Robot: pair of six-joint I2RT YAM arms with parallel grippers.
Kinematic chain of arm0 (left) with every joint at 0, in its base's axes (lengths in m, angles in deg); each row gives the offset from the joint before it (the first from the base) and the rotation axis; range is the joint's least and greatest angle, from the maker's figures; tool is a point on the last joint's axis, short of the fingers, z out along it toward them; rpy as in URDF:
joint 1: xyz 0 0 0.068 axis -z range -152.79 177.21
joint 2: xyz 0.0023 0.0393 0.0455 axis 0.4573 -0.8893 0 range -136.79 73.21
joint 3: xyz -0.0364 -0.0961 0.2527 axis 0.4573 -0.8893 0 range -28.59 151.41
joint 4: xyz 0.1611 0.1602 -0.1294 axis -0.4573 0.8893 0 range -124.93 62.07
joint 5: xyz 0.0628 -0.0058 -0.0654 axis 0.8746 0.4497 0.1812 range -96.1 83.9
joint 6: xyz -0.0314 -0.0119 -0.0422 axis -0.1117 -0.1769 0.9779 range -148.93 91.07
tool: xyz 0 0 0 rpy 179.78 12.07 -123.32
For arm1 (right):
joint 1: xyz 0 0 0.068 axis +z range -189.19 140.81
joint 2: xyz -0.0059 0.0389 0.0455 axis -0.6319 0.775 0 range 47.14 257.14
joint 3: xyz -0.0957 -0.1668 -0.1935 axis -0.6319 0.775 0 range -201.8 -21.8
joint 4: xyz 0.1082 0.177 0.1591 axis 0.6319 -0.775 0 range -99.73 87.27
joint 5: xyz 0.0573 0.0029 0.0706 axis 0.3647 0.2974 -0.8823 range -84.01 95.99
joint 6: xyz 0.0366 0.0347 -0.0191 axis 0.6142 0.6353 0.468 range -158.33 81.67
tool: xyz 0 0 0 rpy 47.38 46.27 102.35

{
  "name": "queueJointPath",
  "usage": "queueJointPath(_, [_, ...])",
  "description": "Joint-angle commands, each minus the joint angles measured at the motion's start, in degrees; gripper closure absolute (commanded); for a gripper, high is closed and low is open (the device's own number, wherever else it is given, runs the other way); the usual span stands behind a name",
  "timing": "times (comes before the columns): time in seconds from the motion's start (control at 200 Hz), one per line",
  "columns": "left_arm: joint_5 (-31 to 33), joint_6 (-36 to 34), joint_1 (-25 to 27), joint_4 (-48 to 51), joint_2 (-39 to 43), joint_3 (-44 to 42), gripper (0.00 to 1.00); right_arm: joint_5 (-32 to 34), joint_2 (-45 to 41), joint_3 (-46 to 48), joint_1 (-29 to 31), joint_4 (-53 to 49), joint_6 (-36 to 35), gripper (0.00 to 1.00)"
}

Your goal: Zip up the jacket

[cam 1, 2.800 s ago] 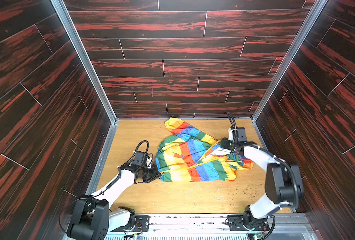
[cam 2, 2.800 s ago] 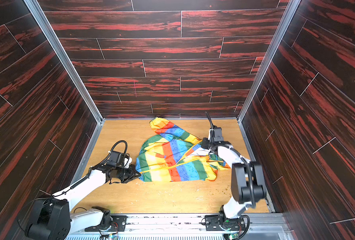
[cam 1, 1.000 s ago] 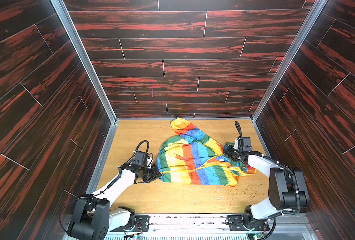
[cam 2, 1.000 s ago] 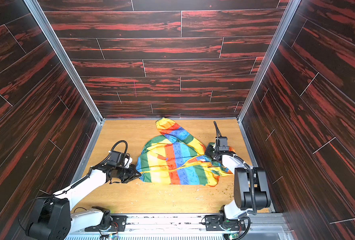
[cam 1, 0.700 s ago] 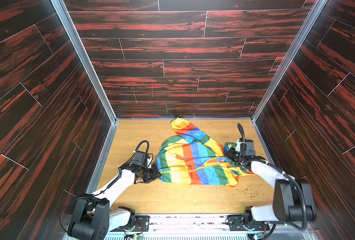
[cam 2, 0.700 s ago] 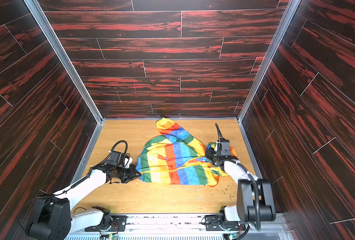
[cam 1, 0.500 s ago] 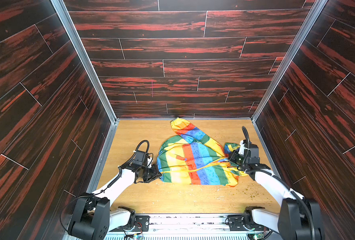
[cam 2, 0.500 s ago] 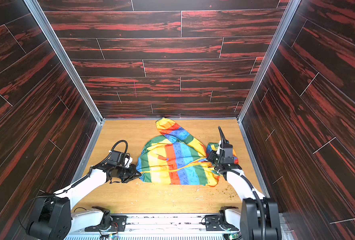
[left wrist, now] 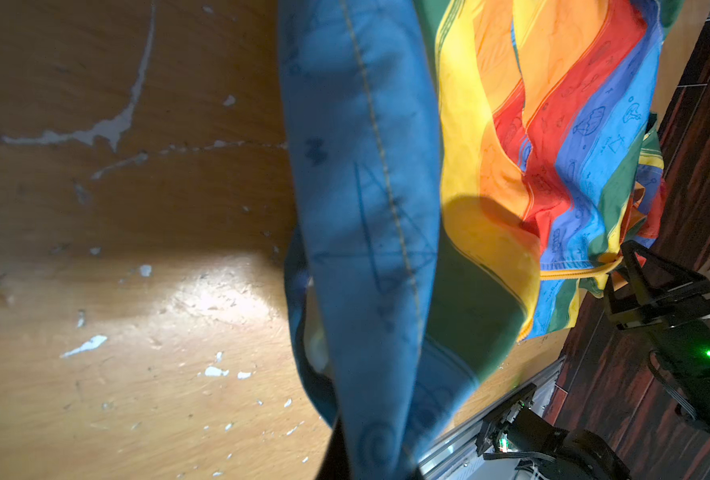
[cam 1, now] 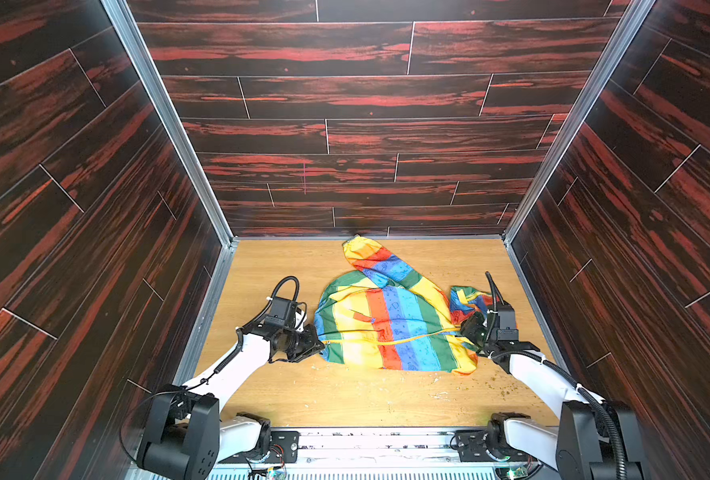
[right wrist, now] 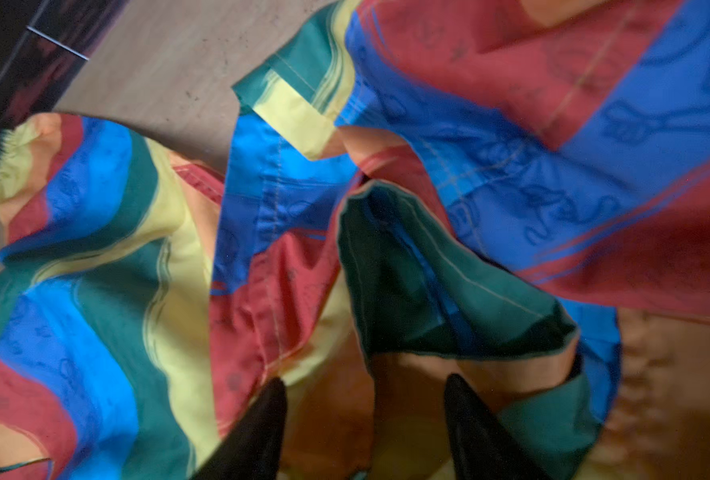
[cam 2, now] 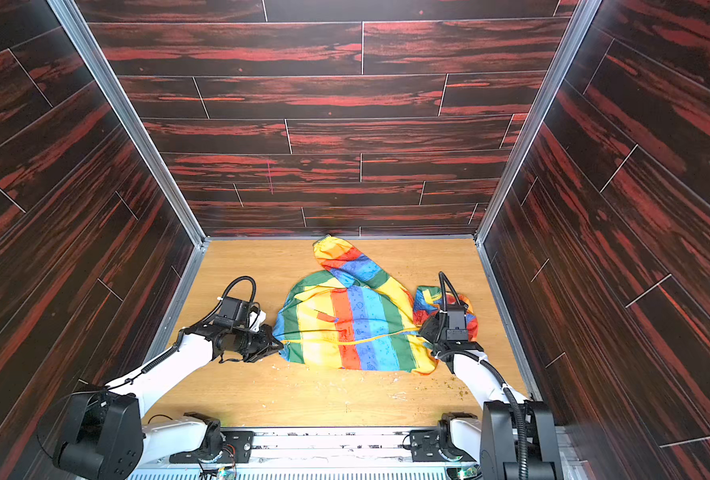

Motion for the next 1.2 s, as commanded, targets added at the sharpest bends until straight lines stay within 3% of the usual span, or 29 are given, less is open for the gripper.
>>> queueJointPath(0.0, [-1.2, -0.9, -0.4, 0.7, 0.7, 0.8, 1.00, 1.8, -3.7, -1.3, 0.0, -2.6, 2.0, 0.34])
queueJointPath(0.265, [-1.7, -1.3, -0.4, 1.3, 0.9, 1.2, 1.00, -1.8, -11.2, -5.6, 6.0, -4.3, 0.5, 0.46])
queueJointPath(0.451, [-1.8, -1.4, -0.4, 1.5, 0.8, 1.3, 1.00, 0.8, -8.6, -9.1, 10.8, -7.4, 2.2, 0.45])
queueJointPath(0.746, [-2.3, -1.6, -0.4, 1.2, 0.3, 1.7, 1.00, -9.4, 0.2, -8.2, 11.7, -0.6, 4.4, 0.46])
queueJointPath(1.197, [-3.6, -3.7, -1.0, 4.6, 2.6, 3.1, 1.00, -3.4, 4.8, 0.3, 11.6, 0.7, 6.7, 0.47])
